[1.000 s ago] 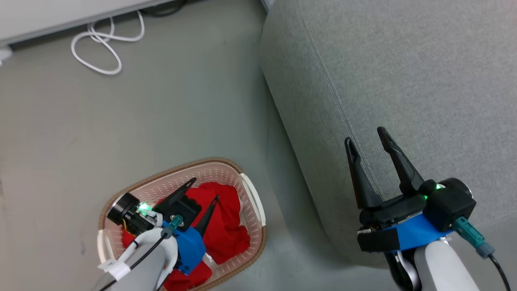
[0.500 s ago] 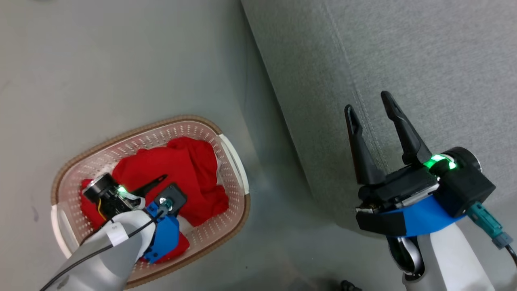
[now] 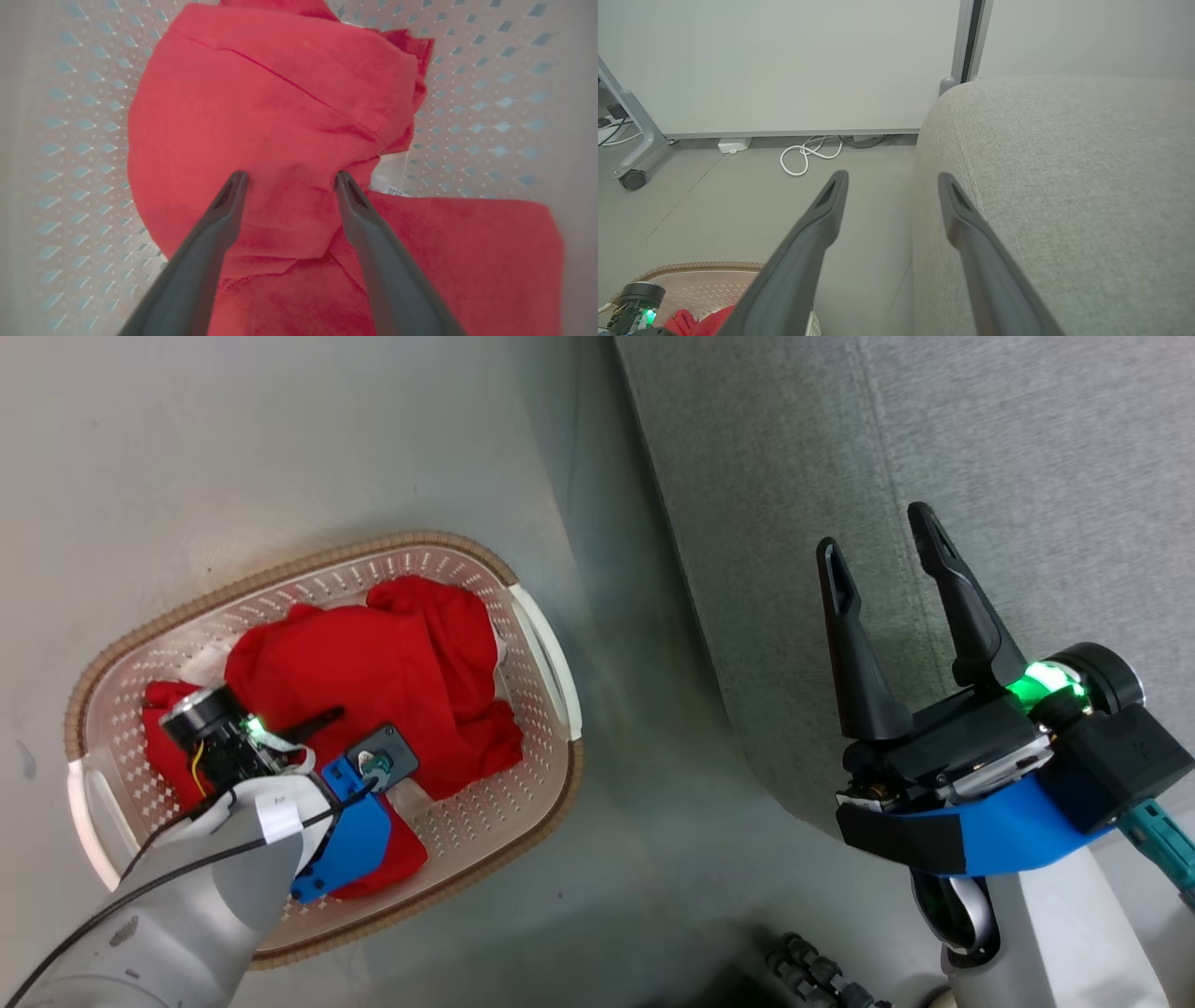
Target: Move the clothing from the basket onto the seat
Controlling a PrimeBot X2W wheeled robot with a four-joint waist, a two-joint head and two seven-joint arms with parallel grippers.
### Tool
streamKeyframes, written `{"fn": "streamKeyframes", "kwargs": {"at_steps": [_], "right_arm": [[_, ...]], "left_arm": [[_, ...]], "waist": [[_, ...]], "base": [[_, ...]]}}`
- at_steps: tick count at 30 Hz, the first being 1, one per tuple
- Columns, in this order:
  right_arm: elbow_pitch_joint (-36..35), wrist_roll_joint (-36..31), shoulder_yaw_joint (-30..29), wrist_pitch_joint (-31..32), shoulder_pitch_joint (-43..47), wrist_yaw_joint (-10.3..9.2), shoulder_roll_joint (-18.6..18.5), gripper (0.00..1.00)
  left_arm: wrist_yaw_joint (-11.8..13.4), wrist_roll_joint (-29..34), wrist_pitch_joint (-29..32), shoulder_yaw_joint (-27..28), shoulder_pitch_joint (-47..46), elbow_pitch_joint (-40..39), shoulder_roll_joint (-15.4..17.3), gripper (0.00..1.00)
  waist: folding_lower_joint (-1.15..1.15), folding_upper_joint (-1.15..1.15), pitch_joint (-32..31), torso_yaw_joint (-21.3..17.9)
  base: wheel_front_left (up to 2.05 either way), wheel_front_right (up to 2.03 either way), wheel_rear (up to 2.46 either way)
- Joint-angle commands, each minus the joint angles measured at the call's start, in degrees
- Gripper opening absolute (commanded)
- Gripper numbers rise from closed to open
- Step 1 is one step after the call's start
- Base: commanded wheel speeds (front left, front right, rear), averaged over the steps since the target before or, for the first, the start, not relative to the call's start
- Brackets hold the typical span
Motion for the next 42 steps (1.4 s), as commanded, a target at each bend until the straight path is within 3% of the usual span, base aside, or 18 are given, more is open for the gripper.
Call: {"fn": "streamKeyframes", "kwargs": {"at_steps": [1, 17, 18, 19, 20, 30, 42], "right_arm": [[-0.56, -0.41, -0.28, -0.2, -1.06, 0.02, -0.12, 1.0], [-4.08, -1.27, -1.34, -0.19, -1.25, 0.03, -0.12, 1.0], [-4.12, -1.37, -1.31, -0.2, -1.21, 0.03, -0.12, 1.0], [-4.18, -1.48, -1.27, -0.2, -1.23, 0.03, -0.12, 1.0], [-4.23, -1.49, -1.23, -0.2, -1.33, 0.03, -0.12, 1.0], [-3.99, -1.71, -1.4, -0.19, -1.66, 0.03, -0.12, 1.0], [-0.47, -2.5, -0.98, -0.19, -1.33, 0.02, -0.13, 1.0]], "left_arm": [[-0.06, -0.4, 0.6, -0.81, -1.83, 0.26, 0.29, 1.0], [-0.06, 0.71, 2.39, -3.4, -8.2, 1.18, -0.01, 1.0], [-0.06, 1.09, 2.69, -3.44, -8.3, 1.29, -0.07, 0.94], [-0.06, 1.57, 3.08, -3.47, -8.35, 1.41, -0.13, 0.35], [-0.06, 1.85, 3.74, -3.46, -8.33, 1.57, -0.1, 0.0], [-0.07, 1.16, 2.17, -3.5, -7.36, 0.65, -1.37, 0.0], [-0.07, -2.14, -4.18, -3.47, -3.94, -1.48, -4.8, 0.0]], "waist": [[-0.01, 0.0, 1.53, 0.8], [-0.01, 0.0, 9.34, 1.92], [-0.01, 0.0, 9.44, 1.94], [-0.01, 0.0, 9.52, 1.94], [-0.01, 0.0, 9.58, 1.93], [-0.01, 0.0, 7.44, 2.71], [-0.01, 0.0, -2.07, 6.25]], "base": [[0.0, 0.0, 0.0], [0.0, 0.0, 0.0], [0.0, 0.0, 0.0], [0.0, 0.0, 0.0], [0.0, 0.0, 0.0], [0.0, 0.0, 0.0], [0.0, 0.0, 0.0]]}}
